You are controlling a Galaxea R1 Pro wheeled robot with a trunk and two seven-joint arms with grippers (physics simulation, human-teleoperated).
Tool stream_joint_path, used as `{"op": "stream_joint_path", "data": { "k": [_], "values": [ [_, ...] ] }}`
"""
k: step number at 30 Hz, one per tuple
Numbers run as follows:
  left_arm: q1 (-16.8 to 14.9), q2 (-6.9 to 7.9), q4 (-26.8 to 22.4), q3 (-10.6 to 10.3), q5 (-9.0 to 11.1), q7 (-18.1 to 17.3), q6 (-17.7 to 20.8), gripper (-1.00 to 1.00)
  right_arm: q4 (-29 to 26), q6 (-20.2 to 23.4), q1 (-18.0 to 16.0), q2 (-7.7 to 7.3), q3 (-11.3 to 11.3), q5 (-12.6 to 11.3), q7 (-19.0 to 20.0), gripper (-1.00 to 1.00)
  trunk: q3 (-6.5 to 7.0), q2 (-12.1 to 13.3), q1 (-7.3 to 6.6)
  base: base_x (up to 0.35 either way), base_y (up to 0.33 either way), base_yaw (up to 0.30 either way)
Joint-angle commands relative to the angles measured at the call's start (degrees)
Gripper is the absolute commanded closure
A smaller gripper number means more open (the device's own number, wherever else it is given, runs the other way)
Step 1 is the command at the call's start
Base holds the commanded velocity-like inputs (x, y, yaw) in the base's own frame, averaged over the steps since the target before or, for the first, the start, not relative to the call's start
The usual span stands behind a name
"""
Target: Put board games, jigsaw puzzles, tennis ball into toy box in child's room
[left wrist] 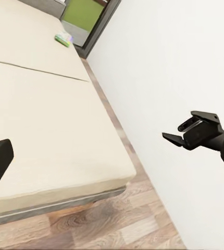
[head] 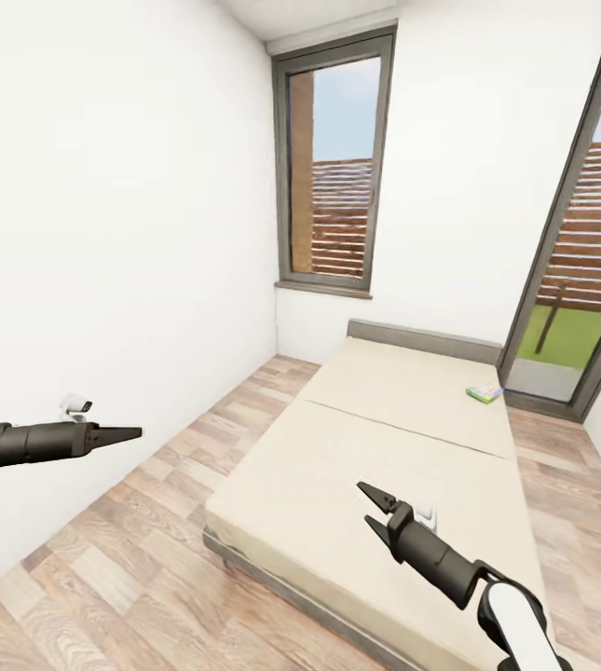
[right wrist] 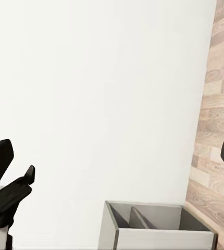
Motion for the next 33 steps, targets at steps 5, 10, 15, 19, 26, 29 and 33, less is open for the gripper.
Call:
{"op": "stream_joint_path", "data": {
  "k": [5,10,15,19,26,29,33],
  "values": [
    [0.1,-1.35,0.1,0.0,0.0,-0.2,0.6,-1.00,-0.6,1.3,-0.1,0.19,-0.2,0.0,-0.1,-1.00,-0.14,-0.1,0.06,0.000,0.000,0.000],
    [0.3,-1.68,0.1,0.1,-0.1,-0.1,0.6,-1.00,1.0,1.3,-0.2,0.39,-0.1,1.6,-0.1,-1.00,-0.14,-0.1,0.06,0.000,0.000,0.000],
    [0.4,-1.78,0.1,0.1,-0.1,-0.1,0.6,-1.00,2.6,1.3,-0.2,0.37,-0.1,2.9,-0.2,-1.00,-0.14,-0.1,0.06,0.000,0.000,0.000],
    [0.4,-1.80,0.1,0.1,-0.1,-0.2,0.6,-1.00,3.2,1.1,-0.2,-0.08,-0.1,3.2,-0.1,-1.00,-0.14,-0.1,0.06,-0.001,0.000,0.000],
    [0.4,-1.80,0.1,0.1,-0.1,-0.2,0.6,-1.00,3.4,1.0,-0.2,-0.46,-0.1,4.6,0.1,-1.00,-0.14,-0.1,0.06,-0.070,0.000,0.000],
    [0.4,-1.80,0.1,0.1,-0.1,-0.2,0.6,-1.00,3.4,1.0,-0.2,-0.38,-0.2,5.6,0.2,-1.00,-0.14,-0.1,0.06,-0.043,0.000,0.000],
    [0.4,-1.80,0.1,0.1,-0.1,-0.2,0.6,-1.00,3.4,0.8,-0.2,-0.16,-0.2,6.9,0.5,-1.00,-0.14,-0.1,0.06,-0.017,0.000,0.000]
  ]
}}
